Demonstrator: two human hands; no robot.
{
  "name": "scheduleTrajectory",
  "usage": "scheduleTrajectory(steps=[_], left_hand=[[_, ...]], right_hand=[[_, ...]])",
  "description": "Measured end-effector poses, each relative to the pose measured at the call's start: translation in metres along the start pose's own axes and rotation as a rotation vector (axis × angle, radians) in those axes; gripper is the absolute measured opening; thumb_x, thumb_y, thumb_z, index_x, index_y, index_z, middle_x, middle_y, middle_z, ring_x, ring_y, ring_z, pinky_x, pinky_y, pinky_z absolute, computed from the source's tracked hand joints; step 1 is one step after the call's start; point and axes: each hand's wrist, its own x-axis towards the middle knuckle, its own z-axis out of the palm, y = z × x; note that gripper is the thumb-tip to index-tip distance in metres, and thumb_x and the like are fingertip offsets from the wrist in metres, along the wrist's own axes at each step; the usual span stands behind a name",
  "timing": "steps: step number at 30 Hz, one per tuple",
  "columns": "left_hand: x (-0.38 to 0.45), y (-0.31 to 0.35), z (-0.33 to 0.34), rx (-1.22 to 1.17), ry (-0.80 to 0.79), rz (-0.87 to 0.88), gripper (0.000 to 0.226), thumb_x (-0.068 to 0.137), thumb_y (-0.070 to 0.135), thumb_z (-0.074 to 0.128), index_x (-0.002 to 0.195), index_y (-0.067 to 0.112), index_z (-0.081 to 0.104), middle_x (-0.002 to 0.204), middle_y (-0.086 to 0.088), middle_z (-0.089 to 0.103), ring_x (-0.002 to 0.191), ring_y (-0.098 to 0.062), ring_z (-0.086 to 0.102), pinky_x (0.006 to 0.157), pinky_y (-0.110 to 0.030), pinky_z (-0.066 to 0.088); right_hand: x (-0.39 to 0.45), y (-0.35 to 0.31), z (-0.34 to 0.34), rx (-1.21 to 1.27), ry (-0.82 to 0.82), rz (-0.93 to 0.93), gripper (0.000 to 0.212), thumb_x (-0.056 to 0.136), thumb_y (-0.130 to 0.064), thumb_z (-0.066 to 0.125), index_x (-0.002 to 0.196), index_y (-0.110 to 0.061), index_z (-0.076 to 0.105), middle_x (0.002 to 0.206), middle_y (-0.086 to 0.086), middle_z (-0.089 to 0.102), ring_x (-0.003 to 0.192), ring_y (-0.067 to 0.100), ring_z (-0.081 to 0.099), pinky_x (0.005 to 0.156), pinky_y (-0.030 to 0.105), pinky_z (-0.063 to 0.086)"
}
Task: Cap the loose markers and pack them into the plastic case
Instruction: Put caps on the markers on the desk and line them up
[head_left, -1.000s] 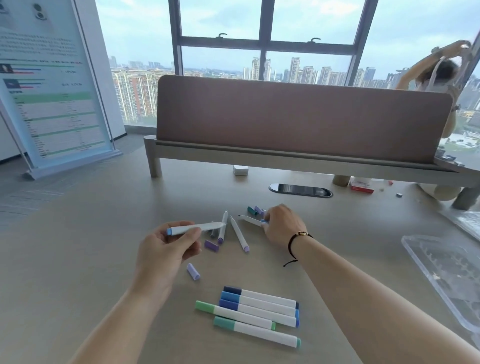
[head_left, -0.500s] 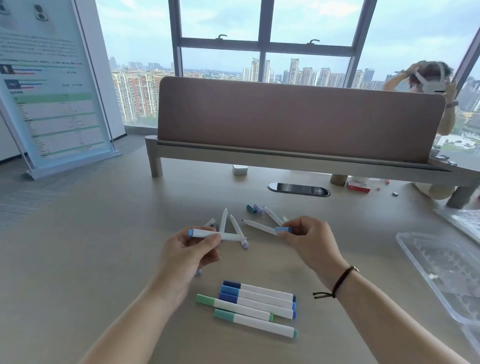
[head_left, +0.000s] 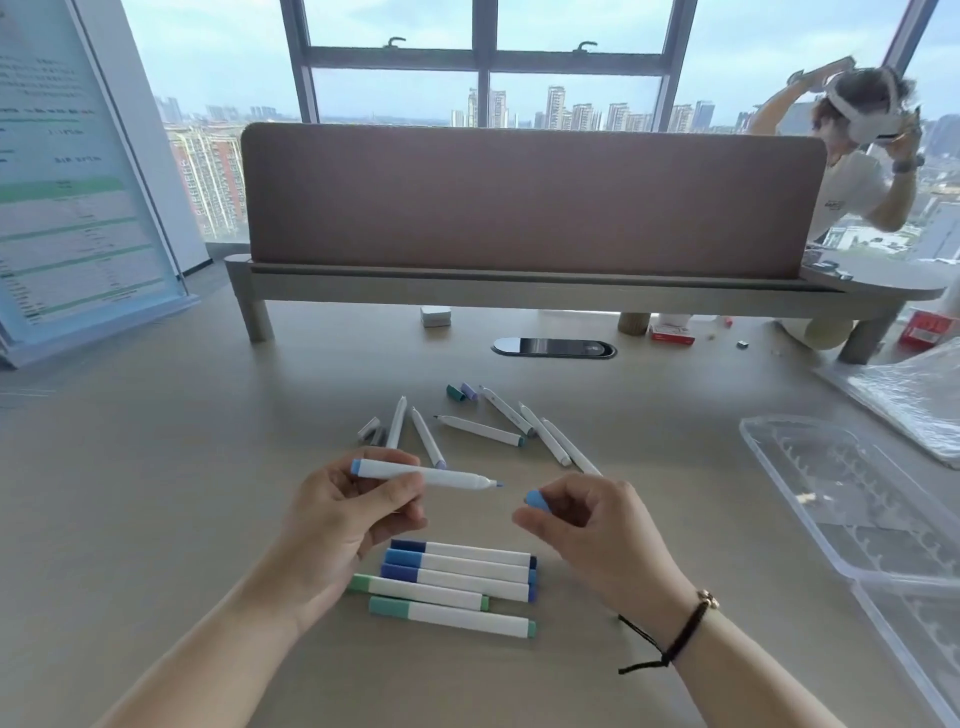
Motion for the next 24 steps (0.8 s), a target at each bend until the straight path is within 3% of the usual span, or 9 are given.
scheduleTrajectory(steps=[3, 8, 11, 14, 18, 21, 24], left_hand=[[0.0, 0.0, 0.001, -0.007, -0.013, 0.001, 0.063, 0.035, 0.038, 0.101, 0.086, 0.008, 0.077, 0.072, -0.016, 0.065, 0.062, -0.022, 0.065, 0.064, -0.033, 0.06], [0.0, -0.002, 0.002, 0.017, -0.023, -0.028, 0.054, 0.042, 0.032, 0.1, 0.085, 0.008, 0.078, 0.072, -0.015, 0.066, 0.061, -0.021, 0.066, 0.063, -0.032, 0.061], [0.0, -0.003, 0.004, 0.009, -0.038, -0.045, 0.029, 0.055, 0.017, 0.086, 0.081, 0.008, 0.078, 0.072, -0.016, 0.066, 0.057, -0.02, 0.065, 0.06, -0.031, 0.06], [-0.001, -0.004, 0.007, 0.014, -0.031, -0.051, 0.024, 0.056, 0.016, 0.08, 0.079, 0.008, 0.079, 0.07, -0.016, 0.065, 0.055, -0.019, 0.064, 0.059, -0.03, 0.06], [0.0, -0.005, 0.003, 0.027, -0.048, -0.059, 0.043, 0.047, 0.023, 0.095, 0.082, 0.006, 0.078, 0.071, -0.017, 0.065, 0.055, -0.02, 0.064, 0.06, -0.031, 0.06], [0.0, -0.006, 0.003, 0.101, -0.079, -0.069, 0.063, 0.034, 0.039, 0.101, 0.083, 0.006, 0.078, 0.069, -0.016, 0.066, 0.054, -0.019, 0.063, 0.057, -0.029, 0.059], [-0.001, -0.006, 0.005, 0.166, -0.115, -0.065, 0.061, 0.037, 0.044, 0.099, 0.079, 0.007, 0.078, 0.068, -0.018, 0.066, 0.053, -0.021, 0.063, 0.054, -0.028, 0.058]], right_hand=[[-0.003, 0.002, 0.001, -0.013, -0.02, -0.028, 0.016, 0.072, -0.032, 0.086, 0.073, -0.021, 0.075, 0.057, -0.014, 0.056, 0.053, 0.0, 0.044, 0.055, 0.014, 0.037], [-0.002, 0.0, 0.0, 0.058, -0.025, -0.041, 0.015, 0.072, -0.031, 0.087, 0.08, -0.022, 0.078, 0.072, 0.005, 0.068, 0.059, 0.003, 0.05, 0.06, 0.022, 0.044], [-0.003, 0.0, 0.001, 0.028, -0.036, -0.078, 0.013, 0.074, -0.029, 0.086, 0.084, -0.024, 0.079, 0.07, 0.0, 0.066, 0.06, 0.001, 0.05, 0.061, 0.02, 0.044], [-0.004, -0.002, 0.001, -0.013, -0.053, -0.131, 0.011, 0.075, -0.026, 0.085, 0.084, -0.027, 0.079, 0.07, -0.008, 0.059, 0.059, 0.002, 0.049, 0.059, 0.014, 0.04], [-0.005, -0.005, 0.0, -0.026, -0.067, -0.15, 0.012, 0.076, -0.024, 0.084, 0.084, -0.031, 0.079, 0.069, -0.009, 0.057, 0.059, 0.003, 0.049, 0.059, 0.013, 0.039], [-0.007, -0.007, 0.0, 0.041, -0.092, -0.135, 0.017, 0.077, -0.017, 0.083, 0.084, -0.032, 0.078, 0.071, -0.012, 0.069, 0.062, 0.002, 0.06, 0.065, 0.019, 0.05], [-0.009, -0.009, -0.002, 0.09, -0.138, -0.099, 0.017, 0.081, -0.013, 0.079, 0.082, -0.029, 0.075, 0.06, -0.012, 0.068, 0.053, 0.003, 0.061, 0.062, 0.016, 0.05]])
